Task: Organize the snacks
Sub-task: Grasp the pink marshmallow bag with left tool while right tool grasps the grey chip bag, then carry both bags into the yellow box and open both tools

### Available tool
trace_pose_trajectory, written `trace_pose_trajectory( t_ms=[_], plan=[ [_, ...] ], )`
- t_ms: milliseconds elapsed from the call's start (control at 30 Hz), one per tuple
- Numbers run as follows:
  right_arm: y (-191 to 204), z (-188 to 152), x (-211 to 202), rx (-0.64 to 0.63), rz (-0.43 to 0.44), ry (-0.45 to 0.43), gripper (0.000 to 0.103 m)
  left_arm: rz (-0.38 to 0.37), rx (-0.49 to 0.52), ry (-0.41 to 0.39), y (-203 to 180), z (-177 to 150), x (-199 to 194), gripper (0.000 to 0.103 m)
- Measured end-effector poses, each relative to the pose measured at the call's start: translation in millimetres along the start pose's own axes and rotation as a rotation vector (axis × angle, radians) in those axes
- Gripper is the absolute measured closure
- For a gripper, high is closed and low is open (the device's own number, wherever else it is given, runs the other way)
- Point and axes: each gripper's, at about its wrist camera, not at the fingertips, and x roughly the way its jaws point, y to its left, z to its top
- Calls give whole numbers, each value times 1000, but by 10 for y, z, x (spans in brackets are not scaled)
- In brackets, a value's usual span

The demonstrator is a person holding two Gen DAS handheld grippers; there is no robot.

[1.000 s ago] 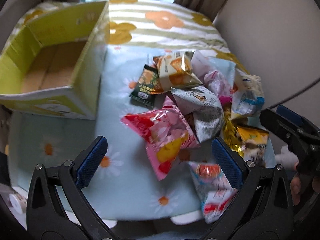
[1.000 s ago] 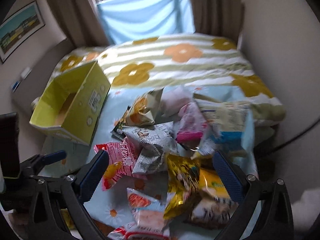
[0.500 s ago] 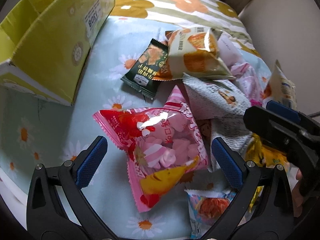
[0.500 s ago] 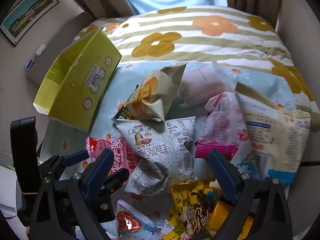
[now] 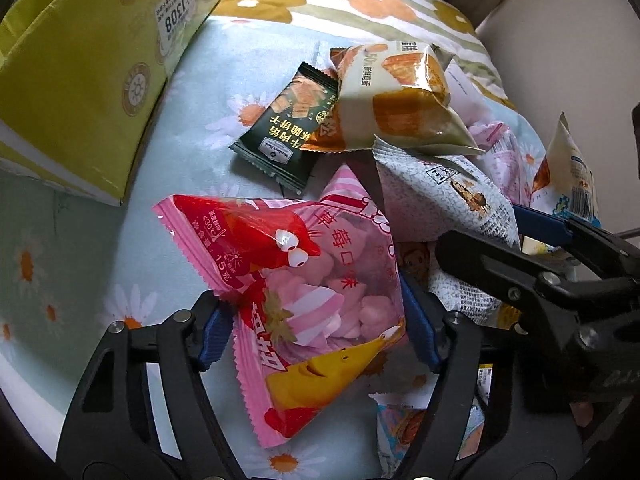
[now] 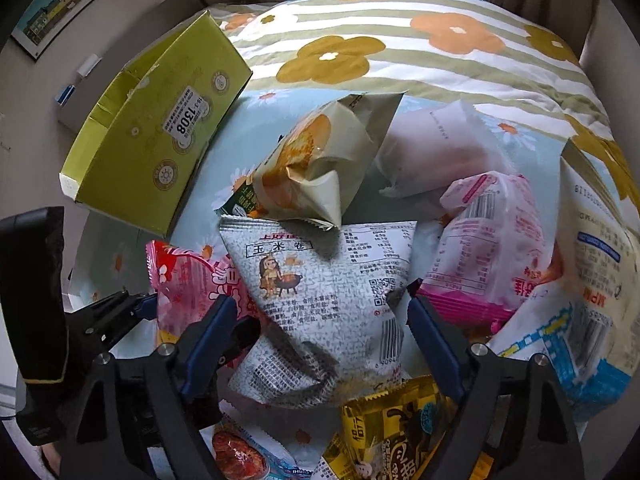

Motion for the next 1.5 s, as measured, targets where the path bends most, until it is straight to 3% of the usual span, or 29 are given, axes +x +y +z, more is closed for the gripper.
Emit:
trace_pose_trajectory(
  t_ms=[167,500,700,933,1200,1500],
  plan=[
    [15,35,57,-7,1,6,20,2,-4,-5,50,-50,-45,35],
    [54,70,187,-25,17,25,42,9,0,-13,81,-70,-83,36],
    [97,63,124,6,67,22,44,15,7,-33,104,-78,-261,36],
    [263,13,-104,29,117,-5,44,44,14,-98,210,-128,-720,36],
    [579,79,-599,16,146,-99,44,53,34,-208,307,-81,-1329,36],
    [967,465,-985,4,111,-219,44,22,49,-345,679,425,-1975,36]
  ],
)
